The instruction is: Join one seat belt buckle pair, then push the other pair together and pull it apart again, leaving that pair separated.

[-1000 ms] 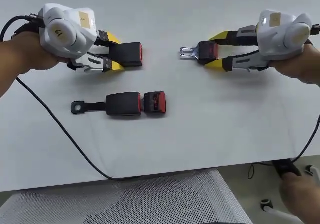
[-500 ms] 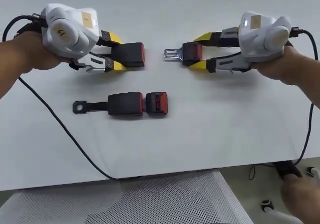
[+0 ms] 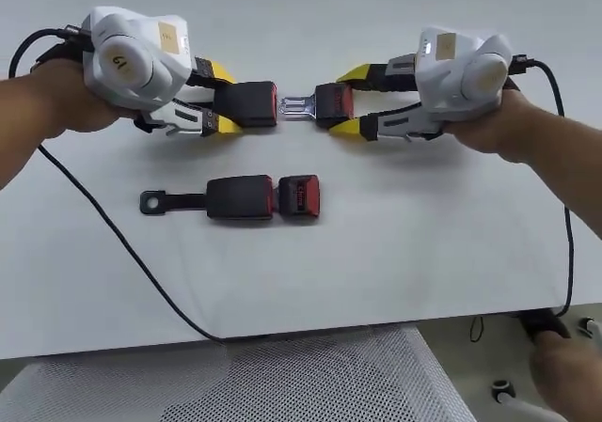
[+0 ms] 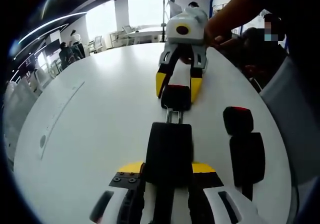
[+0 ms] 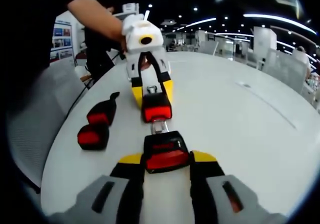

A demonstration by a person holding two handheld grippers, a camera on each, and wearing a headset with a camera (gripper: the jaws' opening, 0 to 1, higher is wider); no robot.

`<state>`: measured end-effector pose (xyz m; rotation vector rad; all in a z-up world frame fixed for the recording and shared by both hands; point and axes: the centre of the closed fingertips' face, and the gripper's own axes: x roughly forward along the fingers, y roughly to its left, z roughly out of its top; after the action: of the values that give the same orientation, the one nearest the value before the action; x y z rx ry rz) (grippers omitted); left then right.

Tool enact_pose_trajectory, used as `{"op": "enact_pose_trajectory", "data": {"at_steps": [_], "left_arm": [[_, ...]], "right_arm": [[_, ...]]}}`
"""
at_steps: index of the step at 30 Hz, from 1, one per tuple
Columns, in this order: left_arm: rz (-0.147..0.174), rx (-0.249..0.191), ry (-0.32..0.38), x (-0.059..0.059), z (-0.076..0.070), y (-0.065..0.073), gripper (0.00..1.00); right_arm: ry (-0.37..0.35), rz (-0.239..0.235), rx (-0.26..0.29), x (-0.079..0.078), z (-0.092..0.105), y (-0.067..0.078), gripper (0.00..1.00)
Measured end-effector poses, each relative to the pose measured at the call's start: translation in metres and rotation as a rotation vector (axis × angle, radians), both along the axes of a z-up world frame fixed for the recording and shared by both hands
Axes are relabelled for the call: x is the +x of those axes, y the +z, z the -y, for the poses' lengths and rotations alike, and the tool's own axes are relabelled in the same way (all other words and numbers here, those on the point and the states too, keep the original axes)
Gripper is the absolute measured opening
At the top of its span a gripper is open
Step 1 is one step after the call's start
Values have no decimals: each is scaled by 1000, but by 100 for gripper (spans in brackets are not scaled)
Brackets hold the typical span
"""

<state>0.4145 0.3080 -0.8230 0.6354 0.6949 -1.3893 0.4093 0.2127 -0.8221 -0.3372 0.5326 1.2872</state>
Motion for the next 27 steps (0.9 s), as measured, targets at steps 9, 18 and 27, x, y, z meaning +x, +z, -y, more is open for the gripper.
{"op": "enact_pose_trajectory", "data": {"at_steps": [9,18,27], "left_arm": [[4,-1,-7,0,0,0,34],[5,2,-14,1,0,-1,35],[14,3,-29,2,0,-1,34]], "right_arm": [[5,2,-8,2,-8,1,35],[5,1,-13,1,-23,-1,35],[-1,-16,-27,-1,-27,-1,35]]}}
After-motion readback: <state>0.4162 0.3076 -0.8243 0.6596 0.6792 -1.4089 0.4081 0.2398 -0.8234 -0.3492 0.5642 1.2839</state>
